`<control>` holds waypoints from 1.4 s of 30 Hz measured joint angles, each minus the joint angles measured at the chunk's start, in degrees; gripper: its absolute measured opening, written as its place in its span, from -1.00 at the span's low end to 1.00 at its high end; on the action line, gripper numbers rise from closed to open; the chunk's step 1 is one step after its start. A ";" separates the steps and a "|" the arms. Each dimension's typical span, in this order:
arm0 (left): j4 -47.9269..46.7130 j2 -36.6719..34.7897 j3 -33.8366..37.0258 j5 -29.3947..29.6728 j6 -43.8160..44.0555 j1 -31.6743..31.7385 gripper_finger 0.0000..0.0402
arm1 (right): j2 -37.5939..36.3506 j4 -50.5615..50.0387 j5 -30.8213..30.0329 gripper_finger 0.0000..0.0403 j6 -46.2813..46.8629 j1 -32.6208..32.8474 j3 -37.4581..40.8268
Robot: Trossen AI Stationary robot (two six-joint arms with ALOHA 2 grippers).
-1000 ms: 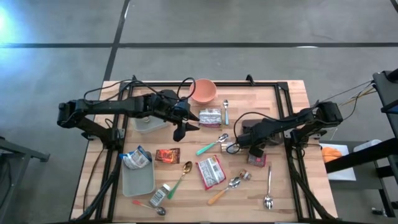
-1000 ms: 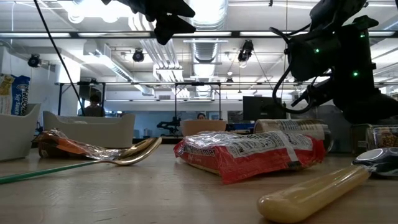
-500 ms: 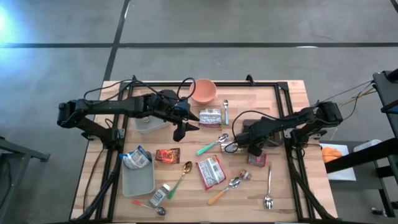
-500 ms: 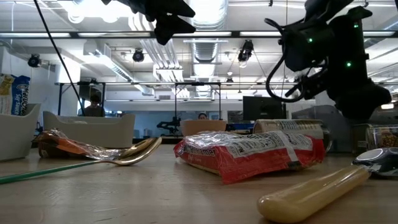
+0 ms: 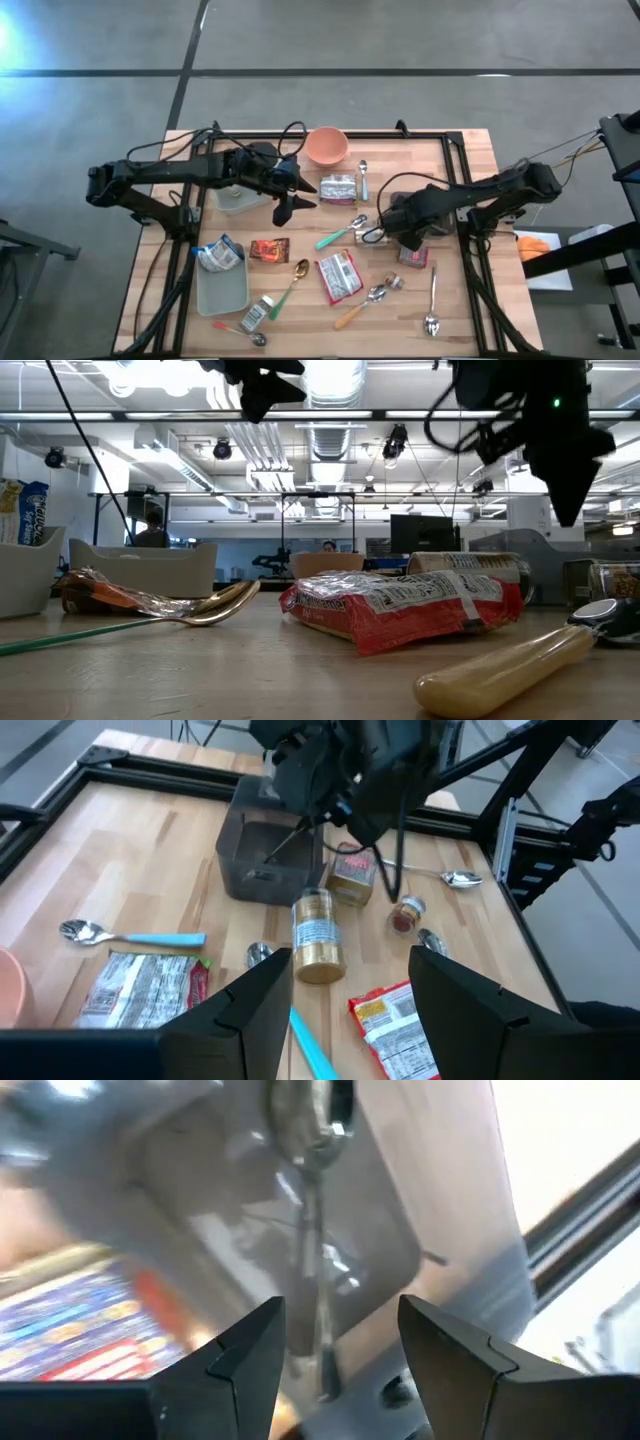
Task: Pick & Place Food Item
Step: Put the silver spoon into the black bin
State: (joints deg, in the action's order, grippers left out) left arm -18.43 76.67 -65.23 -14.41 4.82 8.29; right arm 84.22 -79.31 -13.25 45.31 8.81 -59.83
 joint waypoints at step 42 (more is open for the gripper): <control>-0.94 -0.83 3.78 0.02 2.51 -0.11 0.03 | 5.79 14.44 17.56 -0.04 76.10 38.55 -4.11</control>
State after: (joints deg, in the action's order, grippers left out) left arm -19.37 75.83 -61.45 -14.39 7.33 8.19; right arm 90.02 -64.87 4.32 121.41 47.36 -63.94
